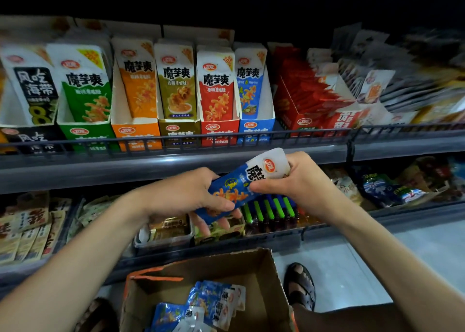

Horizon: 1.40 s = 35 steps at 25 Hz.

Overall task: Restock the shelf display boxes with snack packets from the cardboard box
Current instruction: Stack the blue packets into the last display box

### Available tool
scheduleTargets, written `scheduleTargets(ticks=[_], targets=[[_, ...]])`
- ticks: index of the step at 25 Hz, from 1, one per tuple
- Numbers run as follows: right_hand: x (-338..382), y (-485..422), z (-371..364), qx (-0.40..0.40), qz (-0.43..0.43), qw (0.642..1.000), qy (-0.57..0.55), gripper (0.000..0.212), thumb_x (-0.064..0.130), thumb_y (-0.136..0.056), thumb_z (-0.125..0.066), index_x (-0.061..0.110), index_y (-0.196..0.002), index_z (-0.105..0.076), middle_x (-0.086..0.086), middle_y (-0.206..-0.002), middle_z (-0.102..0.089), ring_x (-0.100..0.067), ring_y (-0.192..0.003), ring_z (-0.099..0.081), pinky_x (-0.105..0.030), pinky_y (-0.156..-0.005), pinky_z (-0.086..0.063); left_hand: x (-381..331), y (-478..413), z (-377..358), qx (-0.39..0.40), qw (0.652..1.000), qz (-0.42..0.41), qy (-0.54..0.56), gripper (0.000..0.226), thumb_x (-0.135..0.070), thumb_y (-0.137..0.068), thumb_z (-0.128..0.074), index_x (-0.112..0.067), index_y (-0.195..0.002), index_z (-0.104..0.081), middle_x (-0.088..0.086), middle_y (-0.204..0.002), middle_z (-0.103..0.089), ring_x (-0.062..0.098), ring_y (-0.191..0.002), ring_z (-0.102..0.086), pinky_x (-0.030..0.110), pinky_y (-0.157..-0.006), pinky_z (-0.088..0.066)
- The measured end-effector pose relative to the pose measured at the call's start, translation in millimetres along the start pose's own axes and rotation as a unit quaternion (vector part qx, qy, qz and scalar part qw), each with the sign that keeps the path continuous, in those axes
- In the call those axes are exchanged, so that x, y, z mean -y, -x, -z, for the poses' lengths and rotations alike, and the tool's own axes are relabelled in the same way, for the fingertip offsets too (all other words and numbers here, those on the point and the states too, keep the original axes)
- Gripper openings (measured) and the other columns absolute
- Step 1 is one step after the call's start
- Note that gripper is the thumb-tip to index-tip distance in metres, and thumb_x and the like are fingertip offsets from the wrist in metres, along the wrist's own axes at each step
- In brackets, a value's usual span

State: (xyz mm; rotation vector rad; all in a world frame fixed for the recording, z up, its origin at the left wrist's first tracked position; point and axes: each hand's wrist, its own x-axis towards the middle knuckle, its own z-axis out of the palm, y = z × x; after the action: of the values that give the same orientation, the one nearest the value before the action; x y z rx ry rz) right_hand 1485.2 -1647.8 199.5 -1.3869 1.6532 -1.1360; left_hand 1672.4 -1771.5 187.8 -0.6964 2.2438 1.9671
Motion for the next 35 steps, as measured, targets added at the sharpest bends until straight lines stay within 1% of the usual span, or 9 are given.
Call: scheduleTargets(ticks=[5, 8, 10, 13, 16, 19, 24, 28, 35], targets=[[18, 0, 36, -0.213, 0.018, 0.972, -0.097, 0.012, -0.001, -0.077, -0.075, 0.002, -0.089, -0.074, -0.006, -0.087, -0.077, -0.015, -0.076, -0.072, -0.022, -0.064, -0.057, -26, -24, -1, -0.233, 0.964, -0.12, 0.048, 0.016, -0.014, -0.091, -0.064, -0.01, -0.107, -0.066, 0.001, -0.088, -0.075, 0.018, -0.078, -0.073, 0.027, -0.058, -0.057], [31, -15, 62, -0.356, 0.044, 0.925, -0.129, 0.012, 0.006, -0.079, -0.077, 0.007, -0.09, -0.074, -0.004, -0.09, -0.077, -0.02, -0.086, -0.074, -0.033, -0.075, -0.06, -34, -44, 0, -0.46, 0.841, -0.148, -0.244, 0.022, -0.027, -0.093, -0.061, -0.024, -0.115, -0.065, -0.01, -0.101, -0.07, 0.01, -0.094, -0.064, 0.029, -0.085, -0.051], [40, -31, 71, -0.393, 0.062, 0.915, -0.068, 0.007, 0.012, -0.079, -0.079, 0.013, -0.083, -0.074, -0.001, -0.085, -0.077, -0.018, -0.084, -0.074, -0.039, -0.076, -0.061, -38, -58, -2, -0.503, 0.734, -0.166, -0.425, 0.035, -0.033, -0.094, -0.057, -0.026, -0.128, -0.058, -0.006, -0.119, -0.06, 0.014, -0.111, -0.051, 0.032, -0.097, -0.042], [53, -57, 75, -0.4, 0.076, 0.908, 0.1, 0.012, 0.022, -0.08, -0.079, 0.016, -0.074, -0.07, 0.006, -0.074, -0.072, -0.006, -0.067, -0.067, -0.032, -0.062, -0.055, -36, -79, 5, -0.498, 0.675, -0.167, -0.517, 0.038, -0.036, -0.092, -0.058, -0.023, -0.127, -0.059, 0.004, -0.119, -0.059, 0.024, -0.109, -0.049, 0.039, -0.093, -0.042], [65, -84, 76, -0.361, 0.079, 0.886, 0.279, 0.024, 0.027, -0.079, -0.078, 0.01, -0.069, -0.064, -0.005, -0.072, -0.069, -0.008, -0.062, -0.058, -0.027, -0.054, -0.043, -30, -91, 11, -0.51, 0.662, -0.167, -0.523, 0.021, -0.032, -0.086, -0.068, -0.022, -0.105, -0.07, 0.004, -0.095, -0.067, 0.026, -0.091, -0.06, 0.037, -0.078, -0.044], [73, -113, 75, -0.289, 0.052, 0.863, 0.411, 0.029, 0.029, -0.074, -0.08, 0.009, -0.069, -0.059, -0.017, -0.082, -0.07, -0.031, -0.08, -0.065, -0.039, -0.065, -0.05, -30, -95, 11, -0.52, 0.662, -0.171, -0.512, 0.01, -0.019, -0.079, -0.077, -0.022, -0.088, -0.072, 0.002, -0.076, -0.068, 0.025, -0.073, -0.063, 0.033, -0.067, -0.044], [76, -159, 69, -0.176, 0.015, 0.843, 0.507, 0.033, 0.026, -0.078, -0.081, 0.005, -0.1, -0.067, -0.016, -0.108, -0.064, -0.032, -0.103, -0.061, -0.034, -0.078, -0.05, -30, -97, 11, -0.524, 0.672, -0.165, -0.496, 0.017, -0.013, -0.075, -0.079, -0.024, -0.086, -0.071, 0.0, -0.077, -0.069, 0.024, -0.073, -0.064, 0.032, -0.068, -0.043], [68, -182, 67, -0.1, 0.034, 0.805, 0.584, 0.035, 0.027, -0.08, -0.08, 0.006, -0.103, -0.064, -0.019, -0.112, -0.063, -0.036, -0.103, -0.061, -0.037, -0.077, -0.049, -29, -99, 12, -0.522, 0.677, -0.156, -0.495, 0.022, -0.015, -0.073, -0.081, -0.025, -0.091, -0.072, -0.001, -0.082, -0.071, 0.022, -0.077, -0.064, 0.03, -0.068, -0.043], [65, -180, 66, -0.128, 0.129, 0.728, 0.661, 0.056, 0.026, -0.084, -0.074, 0.017, -0.135, -0.051, -0.014, -0.125, -0.063, -0.036, -0.117, -0.057, -0.042, -0.086, -0.045, -27, -99, 12, -0.525, 0.678, -0.173, -0.485, 0.015, -0.017, -0.08, -0.075, -0.023, -0.093, -0.071, -0.001, -0.083, -0.069, 0.022, -0.079, -0.062, 0.031, -0.069, -0.04]])
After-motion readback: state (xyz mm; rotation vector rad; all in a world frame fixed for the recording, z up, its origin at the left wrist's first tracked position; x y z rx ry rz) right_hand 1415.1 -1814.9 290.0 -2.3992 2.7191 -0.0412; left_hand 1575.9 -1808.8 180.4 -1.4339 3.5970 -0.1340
